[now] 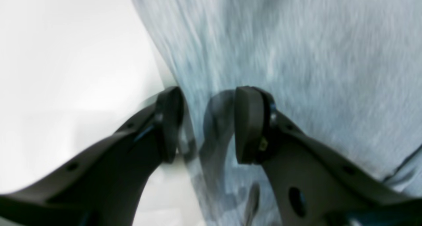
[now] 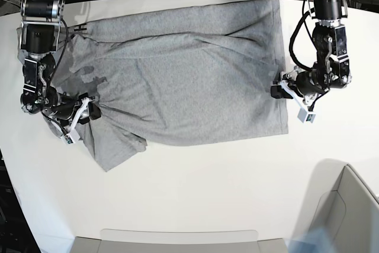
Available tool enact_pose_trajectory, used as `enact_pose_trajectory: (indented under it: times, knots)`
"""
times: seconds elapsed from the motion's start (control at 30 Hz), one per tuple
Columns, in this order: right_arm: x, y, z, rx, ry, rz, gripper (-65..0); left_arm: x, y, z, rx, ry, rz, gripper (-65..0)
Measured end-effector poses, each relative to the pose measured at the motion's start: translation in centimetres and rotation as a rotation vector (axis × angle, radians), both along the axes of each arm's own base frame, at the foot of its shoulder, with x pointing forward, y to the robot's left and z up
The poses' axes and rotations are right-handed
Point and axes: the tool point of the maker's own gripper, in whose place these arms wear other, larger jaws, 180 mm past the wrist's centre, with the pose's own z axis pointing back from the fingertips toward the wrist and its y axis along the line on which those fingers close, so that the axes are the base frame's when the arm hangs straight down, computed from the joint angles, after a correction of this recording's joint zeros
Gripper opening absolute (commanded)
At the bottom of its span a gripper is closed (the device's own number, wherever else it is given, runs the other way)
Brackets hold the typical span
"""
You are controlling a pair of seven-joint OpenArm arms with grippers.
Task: Fold the T-shirt properly
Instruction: 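Grasp the shirt's side edges with both grippers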
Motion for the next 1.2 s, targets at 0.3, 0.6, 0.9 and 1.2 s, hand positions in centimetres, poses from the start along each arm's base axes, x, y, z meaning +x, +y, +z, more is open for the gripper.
enact_pose_trajectory:
  times: [0.3,0.6,0.9,1.2]
  knots:
    - [-4.3,-0.2,0.7,-0.084,0.051,0.027,-39.4,-5.0,-0.9,0.5,0.058,0.007,-0.093,-38.8]
    - [2.0,1.7,9.3,-0.089,-0.253,0.017,-39.4,-4.7,-1.5,2.0,0.097,0.000,-0.135,-38.8]
    - [9.6,-2.3,10.6,-0.115,-0.210,-0.104,-39.4,-1.8,-1.4,4.1,0.116,-0.036,-0.148,-38.8]
    - [11.0,-1.3,3.7,0.019,-0.090,-0.180,-39.4,-0.7,-1.4,4.9,0.117,-0.063,-0.149,-38.8]
